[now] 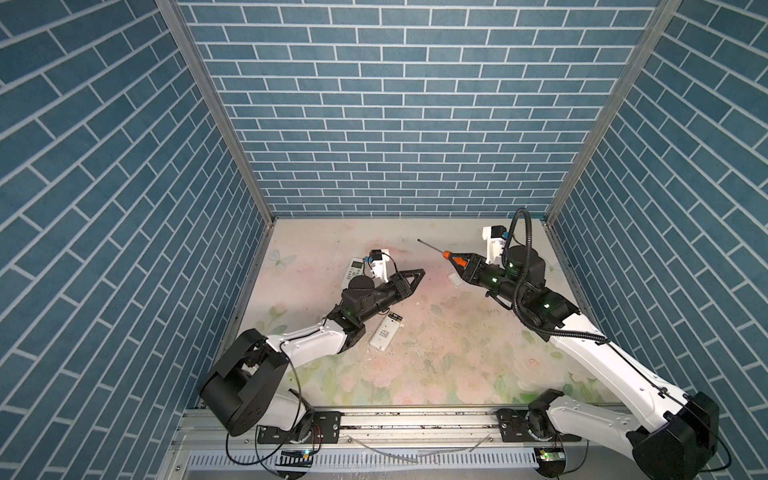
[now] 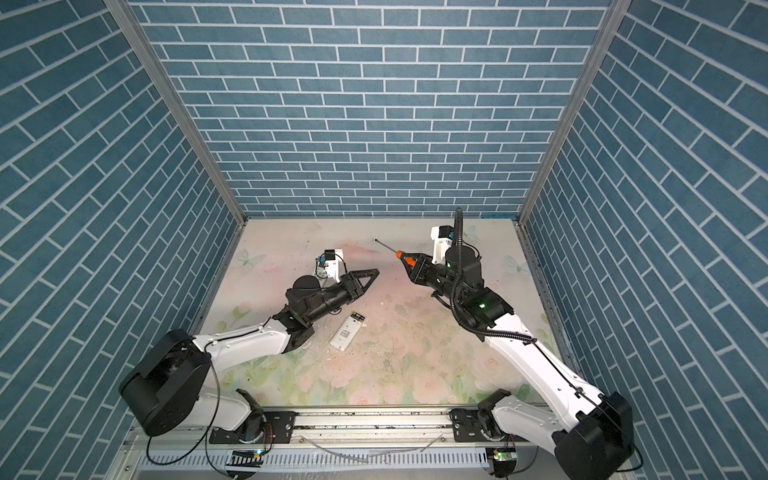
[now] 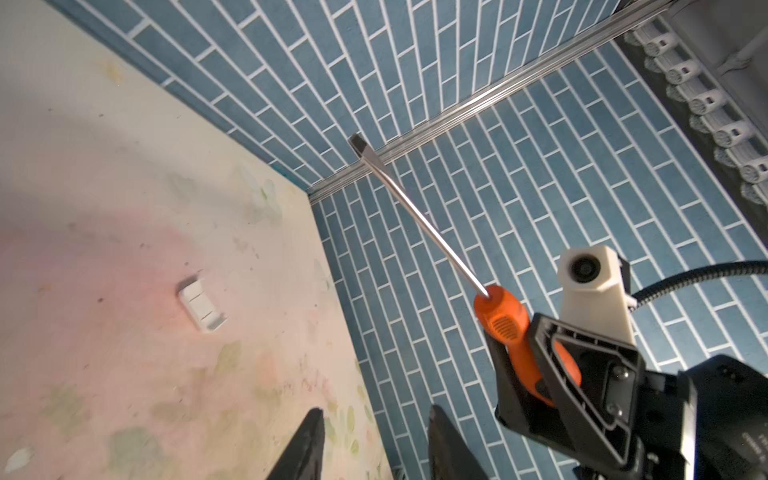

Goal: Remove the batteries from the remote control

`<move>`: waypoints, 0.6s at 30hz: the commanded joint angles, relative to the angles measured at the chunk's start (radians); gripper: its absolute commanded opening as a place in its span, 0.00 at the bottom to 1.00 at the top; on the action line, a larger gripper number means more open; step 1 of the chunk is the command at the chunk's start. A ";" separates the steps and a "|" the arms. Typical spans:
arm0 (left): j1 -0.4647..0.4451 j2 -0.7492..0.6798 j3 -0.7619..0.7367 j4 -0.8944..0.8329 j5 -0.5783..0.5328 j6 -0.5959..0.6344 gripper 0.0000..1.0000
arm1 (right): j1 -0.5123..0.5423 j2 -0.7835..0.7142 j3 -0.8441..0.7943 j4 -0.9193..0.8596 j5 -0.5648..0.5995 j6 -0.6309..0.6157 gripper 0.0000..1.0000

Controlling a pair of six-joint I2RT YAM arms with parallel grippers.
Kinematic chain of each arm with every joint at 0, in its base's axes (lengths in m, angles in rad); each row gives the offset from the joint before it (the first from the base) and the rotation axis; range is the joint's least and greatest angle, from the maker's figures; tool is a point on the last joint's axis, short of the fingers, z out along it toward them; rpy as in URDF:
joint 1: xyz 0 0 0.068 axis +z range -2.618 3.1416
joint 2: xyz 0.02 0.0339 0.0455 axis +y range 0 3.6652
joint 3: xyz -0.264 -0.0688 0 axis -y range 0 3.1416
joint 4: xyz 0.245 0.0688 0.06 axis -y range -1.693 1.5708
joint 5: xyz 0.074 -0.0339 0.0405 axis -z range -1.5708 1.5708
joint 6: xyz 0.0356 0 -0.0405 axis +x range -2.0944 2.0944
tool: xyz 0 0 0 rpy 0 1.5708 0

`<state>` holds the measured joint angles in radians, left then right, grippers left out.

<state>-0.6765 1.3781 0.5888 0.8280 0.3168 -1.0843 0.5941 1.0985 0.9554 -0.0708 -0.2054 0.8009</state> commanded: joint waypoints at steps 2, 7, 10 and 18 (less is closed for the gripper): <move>0.008 -0.156 -0.076 -0.260 -0.034 0.125 0.43 | -0.002 0.013 0.089 -0.223 0.024 -0.039 0.00; 0.043 -0.367 -0.147 -0.595 -0.117 0.198 0.47 | 0.001 0.023 0.135 -0.397 0.060 -0.023 0.00; 0.094 -0.428 -0.160 -0.738 -0.124 0.223 0.47 | 0.015 0.041 0.145 -0.439 0.067 0.010 0.00; 0.149 -0.324 -0.141 -0.870 -0.071 0.352 0.56 | 0.087 0.154 0.198 -0.503 0.059 0.087 0.00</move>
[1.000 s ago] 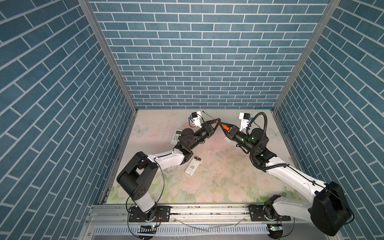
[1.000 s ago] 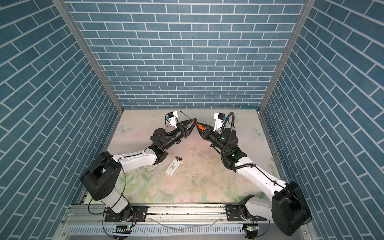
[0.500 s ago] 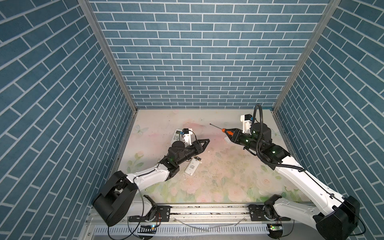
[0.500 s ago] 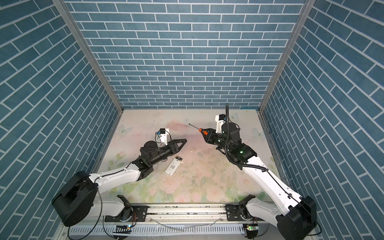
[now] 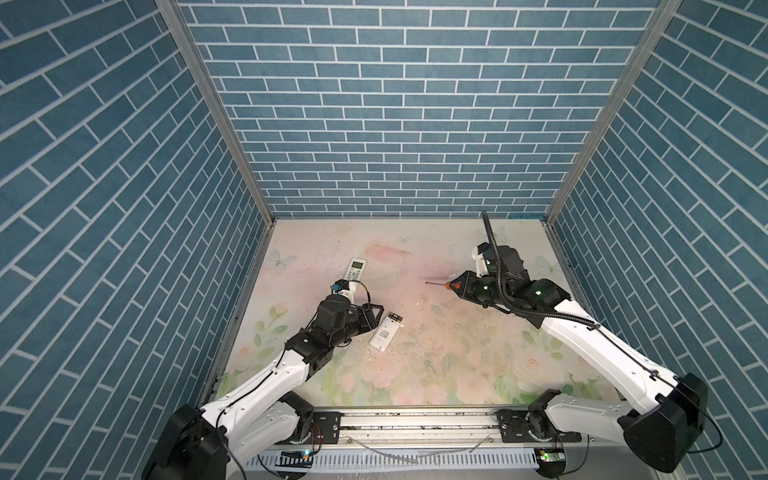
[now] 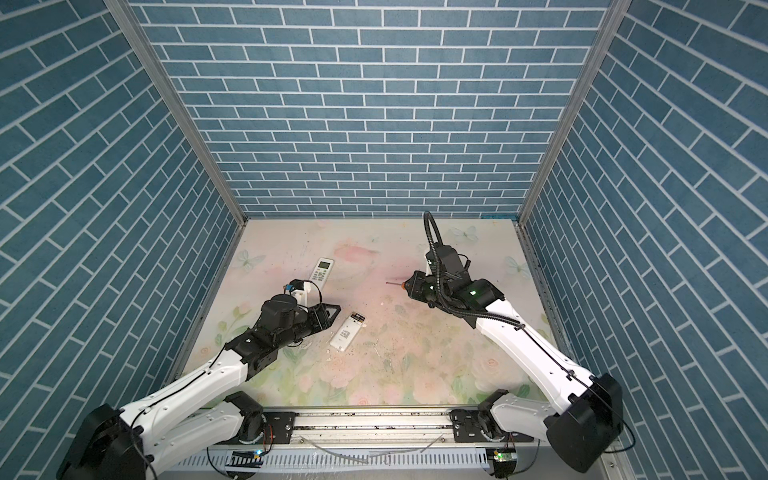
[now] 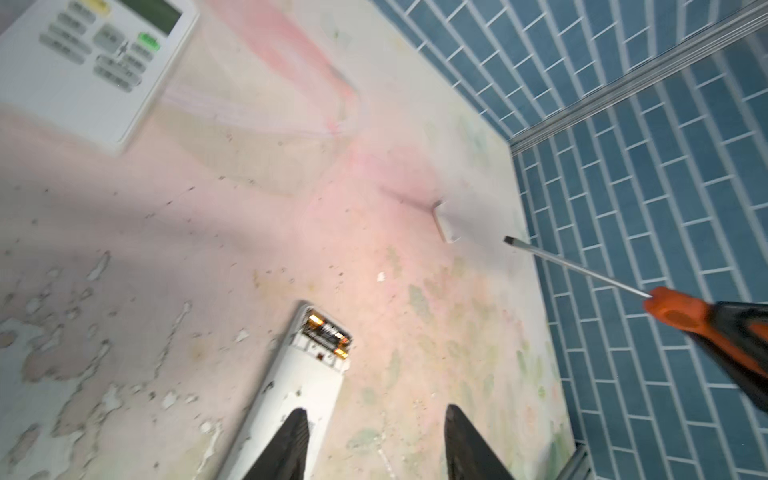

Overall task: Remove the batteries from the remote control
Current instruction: 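Grasp the opened remote with the left gripper while the right gripper brings the screwdriver over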

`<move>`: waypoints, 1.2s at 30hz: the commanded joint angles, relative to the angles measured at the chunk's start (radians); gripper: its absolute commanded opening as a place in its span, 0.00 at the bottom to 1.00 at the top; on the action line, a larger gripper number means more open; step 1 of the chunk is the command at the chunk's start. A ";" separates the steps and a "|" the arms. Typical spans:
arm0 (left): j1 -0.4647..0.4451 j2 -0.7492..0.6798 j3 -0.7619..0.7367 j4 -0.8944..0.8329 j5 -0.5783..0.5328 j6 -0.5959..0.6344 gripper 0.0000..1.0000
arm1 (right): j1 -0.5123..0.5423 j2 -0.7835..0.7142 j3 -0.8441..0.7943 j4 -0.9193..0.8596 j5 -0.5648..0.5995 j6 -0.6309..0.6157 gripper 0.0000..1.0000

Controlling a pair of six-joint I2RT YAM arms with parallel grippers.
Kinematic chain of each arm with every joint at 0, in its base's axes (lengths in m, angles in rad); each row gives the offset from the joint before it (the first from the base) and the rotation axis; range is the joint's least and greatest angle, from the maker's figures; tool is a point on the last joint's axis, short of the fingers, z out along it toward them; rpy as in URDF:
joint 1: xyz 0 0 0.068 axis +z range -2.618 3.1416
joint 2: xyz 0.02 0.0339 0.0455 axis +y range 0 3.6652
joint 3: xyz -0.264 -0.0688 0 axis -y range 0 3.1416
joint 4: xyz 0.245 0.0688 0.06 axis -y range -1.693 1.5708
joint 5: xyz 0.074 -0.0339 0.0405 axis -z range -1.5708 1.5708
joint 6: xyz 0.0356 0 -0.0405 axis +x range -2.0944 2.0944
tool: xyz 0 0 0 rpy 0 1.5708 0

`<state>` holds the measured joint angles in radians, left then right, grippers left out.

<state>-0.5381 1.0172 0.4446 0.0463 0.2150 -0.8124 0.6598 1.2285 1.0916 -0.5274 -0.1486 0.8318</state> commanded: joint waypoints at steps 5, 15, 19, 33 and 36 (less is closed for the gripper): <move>0.010 0.099 0.041 -0.157 0.042 0.182 0.61 | 0.043 0.058 0.092 -0.094 -0.006 0.083 0.00; -0.065 0.167 0.151 -0.327 -0.020 0.363 1.00 | 0.043 0.089 0.140 -0.145 -0.029 0.052 0.00; -0.105 0.238 0.195 -0.373 -0.075 0.400 1.00 | 0.043 0.110 0.165 -0.160 -0.044 0.025 0.00; -0.174 0.443 0.233 -0.318 -0.164 0.485 0.86 | 0.042 0.154 0.180 -0.159 -0.087 0.047 0.00; -0.175 0.472 0.229 -0.285 -0.154 0.496 0.85 | 0.043 0.164 0.175 -0.156 -0.097 0.065 0.00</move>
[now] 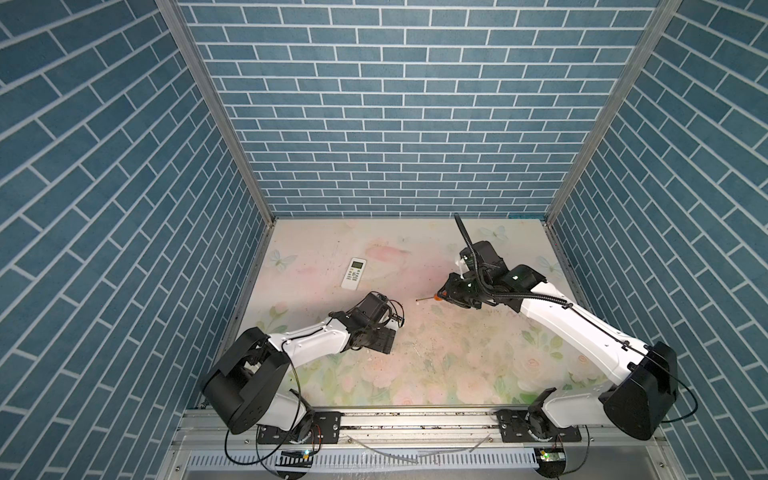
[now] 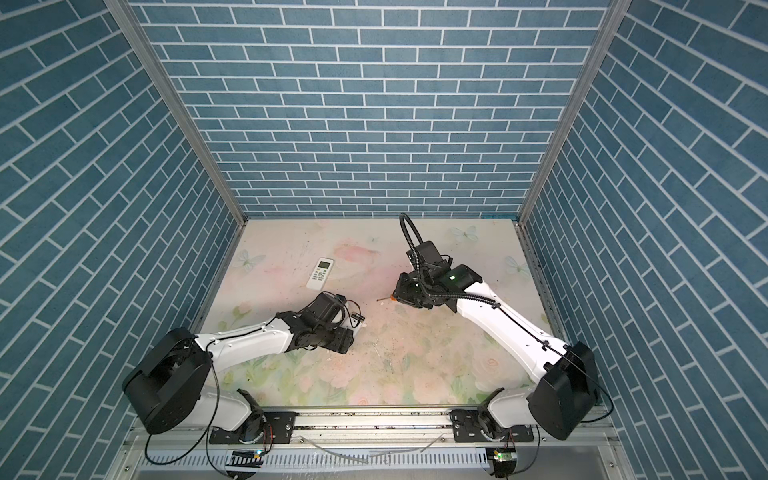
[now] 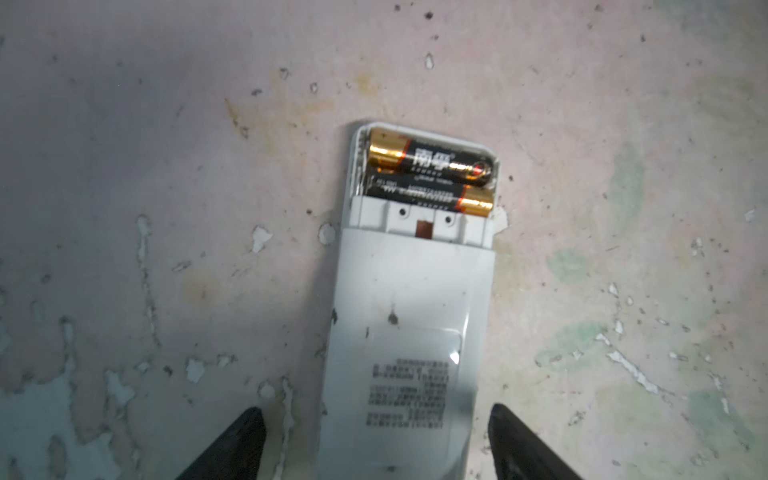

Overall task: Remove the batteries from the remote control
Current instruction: 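Grasp the opened remote with the left gripper while the right gripper brings the screwdriver over, then hold the remote with the left gripper and aim the screwdriver tip at the batteries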

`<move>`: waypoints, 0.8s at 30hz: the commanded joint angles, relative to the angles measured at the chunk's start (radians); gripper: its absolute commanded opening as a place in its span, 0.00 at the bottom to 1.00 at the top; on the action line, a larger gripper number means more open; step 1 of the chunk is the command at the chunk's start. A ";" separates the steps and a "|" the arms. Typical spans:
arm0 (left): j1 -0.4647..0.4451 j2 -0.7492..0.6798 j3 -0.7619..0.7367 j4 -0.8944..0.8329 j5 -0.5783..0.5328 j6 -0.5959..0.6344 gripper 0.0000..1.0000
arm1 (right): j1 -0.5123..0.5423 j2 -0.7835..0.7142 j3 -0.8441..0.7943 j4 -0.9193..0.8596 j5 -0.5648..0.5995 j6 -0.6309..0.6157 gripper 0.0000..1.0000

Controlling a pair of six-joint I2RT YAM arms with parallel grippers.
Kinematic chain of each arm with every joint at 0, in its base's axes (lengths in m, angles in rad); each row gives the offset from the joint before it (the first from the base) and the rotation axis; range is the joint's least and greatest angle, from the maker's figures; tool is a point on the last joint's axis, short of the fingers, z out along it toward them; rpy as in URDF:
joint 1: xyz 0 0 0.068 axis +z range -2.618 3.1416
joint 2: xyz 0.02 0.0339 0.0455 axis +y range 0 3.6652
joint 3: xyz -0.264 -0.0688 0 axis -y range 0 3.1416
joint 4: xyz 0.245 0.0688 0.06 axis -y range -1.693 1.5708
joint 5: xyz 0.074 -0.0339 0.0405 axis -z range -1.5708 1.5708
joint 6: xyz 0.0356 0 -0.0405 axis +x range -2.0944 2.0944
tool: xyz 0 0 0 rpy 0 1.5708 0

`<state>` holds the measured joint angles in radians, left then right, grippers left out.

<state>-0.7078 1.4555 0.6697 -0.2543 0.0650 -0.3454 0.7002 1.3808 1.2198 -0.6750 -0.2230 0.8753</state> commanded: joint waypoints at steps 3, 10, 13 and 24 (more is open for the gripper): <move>-0.005 0.058 0.005 0.031 0.004 0.041 0.83 | 0.002 0.025 0.053 -0.009 -0.032 0.036 0.00; -0.005 0.082 -0.015 0.060 0.050 0.071 0.74 | 0.008 0.053 0.058 -0.018 -0.034 0.061 0.00; -0.007 0.081 -0.026 0.073 0.075 0.077 0.69 | 0.012 0.057 0.054 -0.017 -0.033 0.071 0.00; -0.051 0.025 -0.073 0.079 0.091 0.062 0.65 | 0.054 0.070 0.016 0.023 -0.035 0.126 0.00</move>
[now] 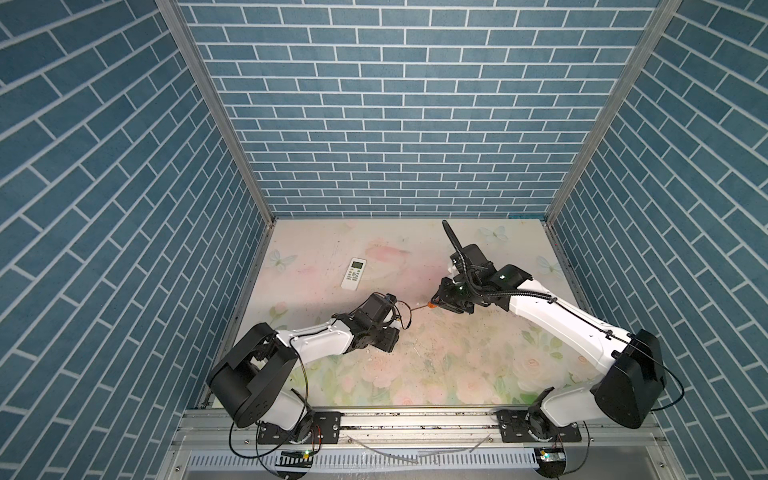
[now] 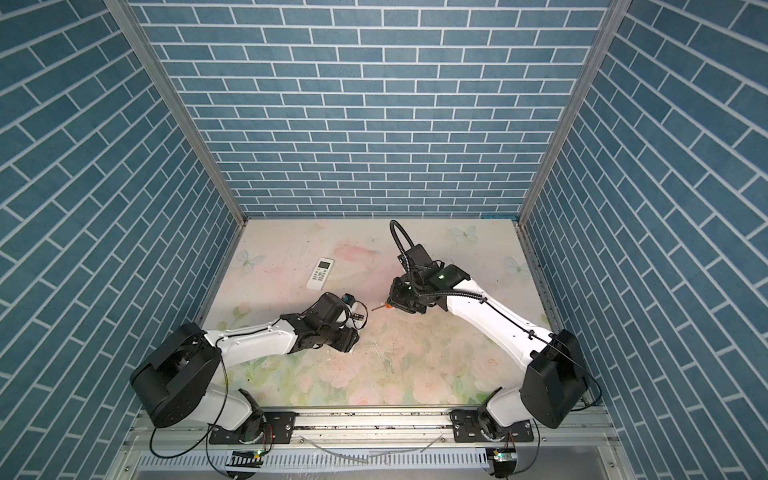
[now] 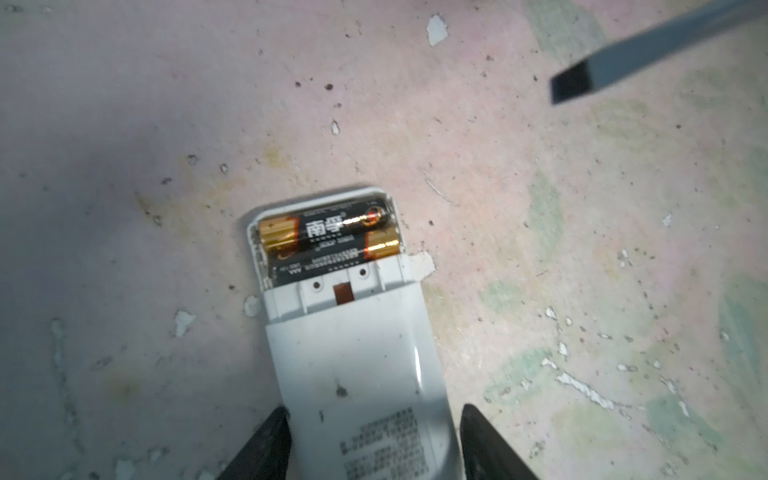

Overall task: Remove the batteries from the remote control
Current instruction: 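Hold the remote with the left gripper and aim the screwdriver tip at the batteries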

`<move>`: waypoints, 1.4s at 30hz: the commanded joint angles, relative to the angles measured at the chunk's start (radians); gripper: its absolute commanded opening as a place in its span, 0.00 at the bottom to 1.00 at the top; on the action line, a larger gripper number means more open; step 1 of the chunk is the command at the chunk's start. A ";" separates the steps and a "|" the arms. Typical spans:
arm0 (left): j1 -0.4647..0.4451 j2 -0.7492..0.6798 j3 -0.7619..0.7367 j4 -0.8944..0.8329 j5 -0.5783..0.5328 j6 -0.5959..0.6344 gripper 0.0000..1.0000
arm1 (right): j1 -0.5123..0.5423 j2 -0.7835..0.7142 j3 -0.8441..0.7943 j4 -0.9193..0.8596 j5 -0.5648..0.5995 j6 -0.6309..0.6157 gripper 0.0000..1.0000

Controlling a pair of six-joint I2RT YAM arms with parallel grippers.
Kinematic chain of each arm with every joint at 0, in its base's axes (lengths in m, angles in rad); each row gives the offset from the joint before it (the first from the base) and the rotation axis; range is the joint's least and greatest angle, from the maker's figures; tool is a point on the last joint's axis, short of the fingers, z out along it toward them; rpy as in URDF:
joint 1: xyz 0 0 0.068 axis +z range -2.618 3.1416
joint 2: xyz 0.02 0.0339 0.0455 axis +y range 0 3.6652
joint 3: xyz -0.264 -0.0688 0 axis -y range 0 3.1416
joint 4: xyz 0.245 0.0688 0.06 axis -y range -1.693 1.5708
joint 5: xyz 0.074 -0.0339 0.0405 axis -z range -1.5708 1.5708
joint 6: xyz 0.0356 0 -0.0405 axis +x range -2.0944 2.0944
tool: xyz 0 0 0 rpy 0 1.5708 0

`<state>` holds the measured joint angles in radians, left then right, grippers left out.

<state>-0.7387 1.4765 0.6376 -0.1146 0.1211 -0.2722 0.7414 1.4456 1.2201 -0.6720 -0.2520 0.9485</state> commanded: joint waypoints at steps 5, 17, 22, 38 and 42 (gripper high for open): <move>-0.030 0.005 -0.056 -0.062 0.025 -0.040 0.72 | 0.024 0.016 -0.004 0.046 -0.009 0.068 0.00; -0.057 -0.013 -0.074 -0.147 -0.053 -0.148 0.73 | 0.026 0.026 -0.011 0.061 -0.015 0.059 0.00; -0.060 -0.031 -0.085 -0.192 -0.089 -0.202 0.75 | 0.025 0.027 -0.015 0.061 -0.017 0.058 0.00; -0.060 -0.069 -0.086 -0.262 -0.167 -0.266 0.78 | 0.048 0.055 -0.020 0.046 -0.005 0.061 0.00; -0.060 -0.097 -0.101 -0.249 -0.161 -0.263 0.79 | 0.065 0.054 -0.017 0.030 0.017 0.069 0.00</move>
<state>-0.7990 1.3731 0.5823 -0.2478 -0.0521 -0.5167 0.7914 1.5017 1.2182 -0.6182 -0.2558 0.9905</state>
